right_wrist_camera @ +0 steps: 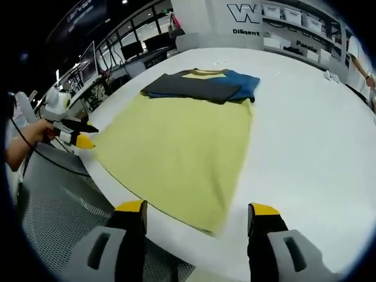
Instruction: Fold the garment on the visible template until the final outline fits inside the template.
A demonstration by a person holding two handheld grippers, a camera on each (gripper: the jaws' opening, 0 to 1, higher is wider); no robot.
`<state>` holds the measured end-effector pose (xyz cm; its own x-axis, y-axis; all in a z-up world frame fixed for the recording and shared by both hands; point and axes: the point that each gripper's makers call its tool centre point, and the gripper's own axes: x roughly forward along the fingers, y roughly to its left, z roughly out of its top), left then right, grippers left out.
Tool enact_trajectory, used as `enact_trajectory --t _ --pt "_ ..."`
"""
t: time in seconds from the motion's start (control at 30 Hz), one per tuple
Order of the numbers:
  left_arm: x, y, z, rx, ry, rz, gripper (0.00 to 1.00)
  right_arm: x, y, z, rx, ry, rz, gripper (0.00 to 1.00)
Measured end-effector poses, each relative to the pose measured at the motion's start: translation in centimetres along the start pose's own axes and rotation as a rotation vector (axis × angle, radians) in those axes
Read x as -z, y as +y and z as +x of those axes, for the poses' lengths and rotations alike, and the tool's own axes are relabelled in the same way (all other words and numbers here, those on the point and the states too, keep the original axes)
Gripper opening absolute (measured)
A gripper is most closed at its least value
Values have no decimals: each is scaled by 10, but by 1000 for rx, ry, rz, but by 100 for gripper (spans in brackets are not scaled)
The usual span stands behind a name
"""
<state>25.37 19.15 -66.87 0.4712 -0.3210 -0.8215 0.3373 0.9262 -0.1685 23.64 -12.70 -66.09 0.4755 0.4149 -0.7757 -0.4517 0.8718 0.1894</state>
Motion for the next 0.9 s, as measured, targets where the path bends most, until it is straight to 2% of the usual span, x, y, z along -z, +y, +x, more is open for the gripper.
enact_trajectory --t 0.23,0.27,0.33,0.4,0.53,0.67,0.77,0.9 --pt "9 -8 -5 -1 5 -7 59 6 -1 0 14 16 -1 58" --pt "10 -6 -6 -13 0 -39 56 7 -2 1 19 22 -4 57" --pt "12 -2 -7 -32 12 -59 46 9 -6 1 41 25 -7 52" --pt "15 -2 -8 -36 31 -65 41 10 -6 1 43 32 -21 49" --pt "17 -4 -9 -32 34 -79 40 11 -5 2 43 33 -3 47" --pt "18 -3 -9 -43 35 -88 33 12 -5 1 46 36 -1 44" --pt "21 -2 -8 -66 56 -72 33 18 -6 3 60 55 -12 40" --pt "22 -1 -8 -81 62 -57 24 17 -9 2 77 50 -5 31"
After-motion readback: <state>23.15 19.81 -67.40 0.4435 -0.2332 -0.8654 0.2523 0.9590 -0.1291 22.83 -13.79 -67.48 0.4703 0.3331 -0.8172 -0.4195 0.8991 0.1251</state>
